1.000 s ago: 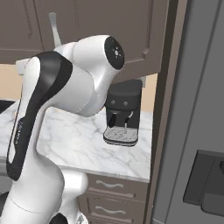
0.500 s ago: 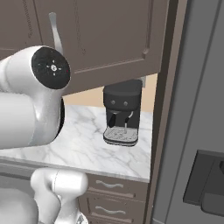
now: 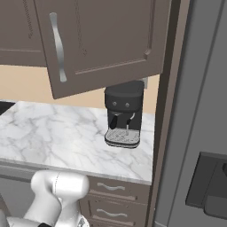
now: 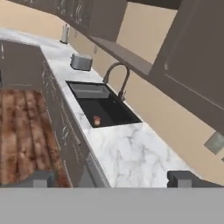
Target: Open the cabinet, pick the kettle from the cabinet, and place it in the sink.
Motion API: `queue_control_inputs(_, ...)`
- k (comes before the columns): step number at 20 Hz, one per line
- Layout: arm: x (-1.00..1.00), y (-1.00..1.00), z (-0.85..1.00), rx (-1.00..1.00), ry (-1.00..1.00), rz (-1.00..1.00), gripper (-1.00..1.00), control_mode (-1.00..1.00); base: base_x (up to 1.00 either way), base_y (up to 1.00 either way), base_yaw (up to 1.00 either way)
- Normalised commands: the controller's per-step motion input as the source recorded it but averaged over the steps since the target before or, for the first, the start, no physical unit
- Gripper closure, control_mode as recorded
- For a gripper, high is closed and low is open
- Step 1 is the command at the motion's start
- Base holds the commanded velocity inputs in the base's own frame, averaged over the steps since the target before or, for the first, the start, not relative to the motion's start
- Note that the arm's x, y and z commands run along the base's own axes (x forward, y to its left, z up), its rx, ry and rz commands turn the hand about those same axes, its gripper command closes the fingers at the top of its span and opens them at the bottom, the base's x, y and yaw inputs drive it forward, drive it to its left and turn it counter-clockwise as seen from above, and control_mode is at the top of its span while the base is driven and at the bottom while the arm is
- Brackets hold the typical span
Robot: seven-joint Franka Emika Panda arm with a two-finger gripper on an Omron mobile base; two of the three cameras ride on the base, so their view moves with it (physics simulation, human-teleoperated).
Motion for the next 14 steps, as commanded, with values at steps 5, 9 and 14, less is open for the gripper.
queue_control_inputs(5, -0.10, 0.46, 0.00, -0.33, -0.08, -0.16, -1.00, -1.00, 0.00, 0.00, 0.00)
queue_control_inputs(9, 0.00, 0.15, 0.00, -0.38, -0.15, -0.19, -1.00, -1.00, 0.00, 0.00, 0.00)
queue_control_inputs(14, 0.00, 0.00, 0.16, -0.37, -0.23, -0.20, -1.00, -1.00, 0.00, 0.00, 0.00)
